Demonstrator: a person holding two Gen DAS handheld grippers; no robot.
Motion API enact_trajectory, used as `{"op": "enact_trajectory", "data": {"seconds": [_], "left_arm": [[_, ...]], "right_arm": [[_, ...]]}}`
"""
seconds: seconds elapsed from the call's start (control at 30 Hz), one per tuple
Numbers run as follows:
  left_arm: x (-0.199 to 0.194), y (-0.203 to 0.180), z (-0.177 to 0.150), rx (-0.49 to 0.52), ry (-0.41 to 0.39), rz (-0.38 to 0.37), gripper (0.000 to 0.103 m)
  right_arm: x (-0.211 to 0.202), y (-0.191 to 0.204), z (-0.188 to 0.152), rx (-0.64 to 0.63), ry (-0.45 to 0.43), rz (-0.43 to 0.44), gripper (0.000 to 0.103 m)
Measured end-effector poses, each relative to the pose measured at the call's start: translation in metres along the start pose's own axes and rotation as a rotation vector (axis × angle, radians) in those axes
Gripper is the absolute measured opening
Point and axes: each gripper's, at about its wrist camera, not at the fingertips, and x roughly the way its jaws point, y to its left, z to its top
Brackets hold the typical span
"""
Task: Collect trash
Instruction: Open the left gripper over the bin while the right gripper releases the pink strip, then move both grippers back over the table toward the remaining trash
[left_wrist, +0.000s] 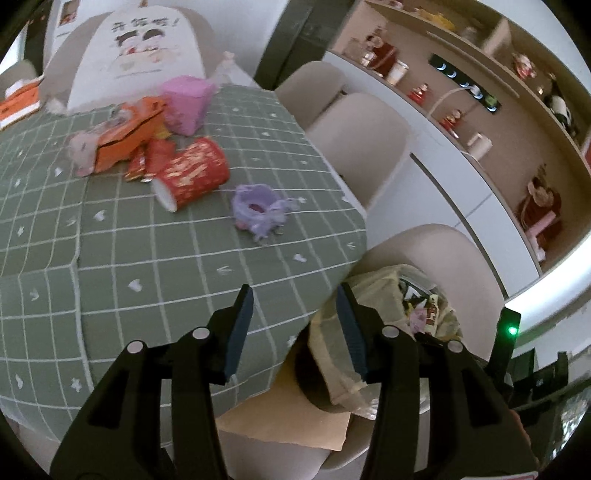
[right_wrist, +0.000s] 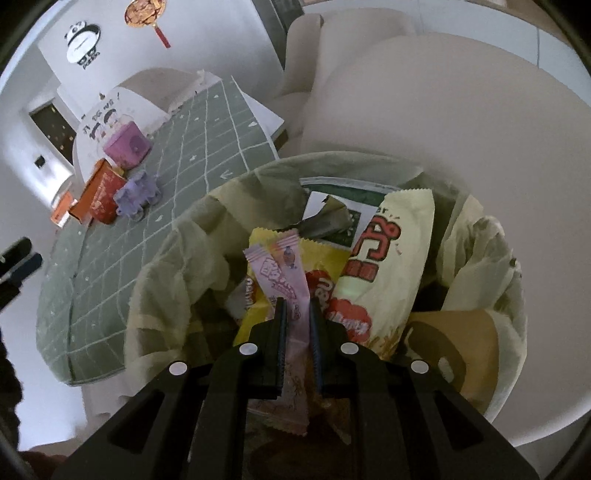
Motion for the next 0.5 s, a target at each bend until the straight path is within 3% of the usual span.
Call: {"op": "enact_trajectory", "data": {"seconds": [0.07,0.13,0.17,0.5], "left_arm": [[-0.002,0.007,-0.001,-0.013,-0.001,0.001,0.044],[-0.004,0.013,-0.001,-0.022,-0.003,-0.003,0.045],[-0.005,0.015,-0.001,-0.023,-0.003,-0.007,0.045],[-0.001,0.059,0.020,-0.024,-0.002,-0.066,0.049]], "right_arm": [[-0.005,0.003,-0.001,0.010,-0.010,0.007,0.017],[-0.013,0.007,-0.002,-0.004,-0.033,-0.012,0.033],[-0.017,0.011,-0.003,-0.015,-0.046,-0.023,0.034],[-0.064,0.051,0.002,-0.012,-0.193,-0.119,0.035]]}}
